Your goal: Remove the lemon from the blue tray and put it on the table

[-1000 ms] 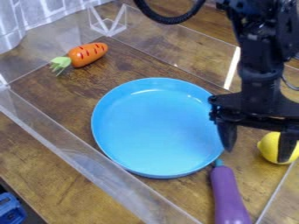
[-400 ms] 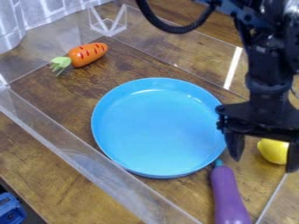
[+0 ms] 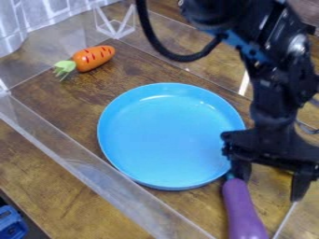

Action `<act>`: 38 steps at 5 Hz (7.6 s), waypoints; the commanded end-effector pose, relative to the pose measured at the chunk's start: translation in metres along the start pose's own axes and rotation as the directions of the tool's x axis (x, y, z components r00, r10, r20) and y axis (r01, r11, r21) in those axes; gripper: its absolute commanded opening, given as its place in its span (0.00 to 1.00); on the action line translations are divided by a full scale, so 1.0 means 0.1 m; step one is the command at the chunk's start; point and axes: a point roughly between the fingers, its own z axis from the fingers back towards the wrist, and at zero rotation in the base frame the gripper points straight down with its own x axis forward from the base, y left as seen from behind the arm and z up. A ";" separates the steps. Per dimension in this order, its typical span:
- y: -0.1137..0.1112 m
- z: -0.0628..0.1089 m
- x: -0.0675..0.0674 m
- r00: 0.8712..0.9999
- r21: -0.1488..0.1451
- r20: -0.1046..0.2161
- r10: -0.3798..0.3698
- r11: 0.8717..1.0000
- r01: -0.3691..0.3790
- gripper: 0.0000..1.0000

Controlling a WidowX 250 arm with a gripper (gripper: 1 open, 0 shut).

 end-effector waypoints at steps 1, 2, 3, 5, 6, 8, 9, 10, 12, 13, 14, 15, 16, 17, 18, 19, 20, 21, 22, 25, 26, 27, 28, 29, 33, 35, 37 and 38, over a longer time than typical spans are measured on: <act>-0.06 0.06 0.05 0.999 -0.017 0.048 0.000 1.000 0.000 1.00; -0.07 0.09 0.06 0.998 -0.020 0.055 -0.008 1.000 0.009 1.00; -0.09 0.11 0.07 0.998 -0.024 0.062 -0.016 1.000 0.017 1.00; -0.04 0.07 0.06 0.995 -0.038 0.067 -0.071 0.997 0.073 1.00; 0.01 0.00 0.05 0.991 -0.050 0.065 -0.118 0.991 0.121 1.00; 0.02 -0.15 0.00 0.994 -0.027 0.108 -0.005 1.000 0.008 1.00; 0.03 -0.24 0.05 0.991 -0.016 0.123 0.043 0.999 -0.041 1.00; 0.04 -0.28 0.08 0.986 -0.003 0.137 0.090 0.996 -0.091 1.00; 0.31 -0.28 0.11 0.978 0.021 0.151 0.146 0.988 -0.150 0.00; 0.43 -0.25 0.14 0.972 0.029 0.156 0.173 0.983 -0.180 1.00; 0.40 -0.18 0.09 0.967 0.036 0.160 0.197 0.978 -0.206 0.00; 0.37 -0.12 0.04 0.961 0.042 0.164 0.222 0.972 -0.232 0.00; 0.32 -0.01 0.07 0.968 0.045 0.161 0.195 0.978 -0.204 0.00; 0.27 0.08 0.11 0.973 0.048 0.159 0.170 0.983 -0.179 0.00; 0.19 0.06 0.13 0.969 0.058 0.167 0.182 0.979 -0.194 0.00; 0.12 0.05 0.16 0.964 0.065 0.176 0.197 0.975 -0.211 0.00; 0.05 0.04 0.20 0.960 0.073 0.185 0.209 0.972 -0.226 0.00; 0.02 0.07 0.25 0.972 0.065 0.176 0.154 0.984 -0.168 0.00; 0.01 0.08 0.28 0.982 0.061 0.162 0.097 0.992 -0.108 0.00; -0.09 0.20 0.27 0.980 0.087 0.166 0.108 0.989 -0.123 0.00; -0.11 0.19 0.30 0.983 0.089 0.165 0.086 0.991 -0.101 0.00; -0.12 0.30 0.36 0.978 0.084 0.177 0.109 0.988 -0.126 0.00; -0.14 0.53 0.44 0.971 0.068 0.196 0.138 0.986 -0.154 0.00; -0.14 0.64 0.50 0.976 0.036 0.194 0.101 0.993 -0.110 0.00; -0.14 0.89 0.58 0.975 -0.050 0.206 0.086 0.996 -0.077 0.00; -0.08 0.95 0.67 0.983 -0.120 0.186 -0.011 0.992 0.033 1.00; -0.09 0.81 0.67 0.983 -0.145 0.178 -0.047 0.987 0.074 1.00; -0.10 0.67 0.65 0.982 -0.142 0.172 -0.074 0.985 0.099 1.00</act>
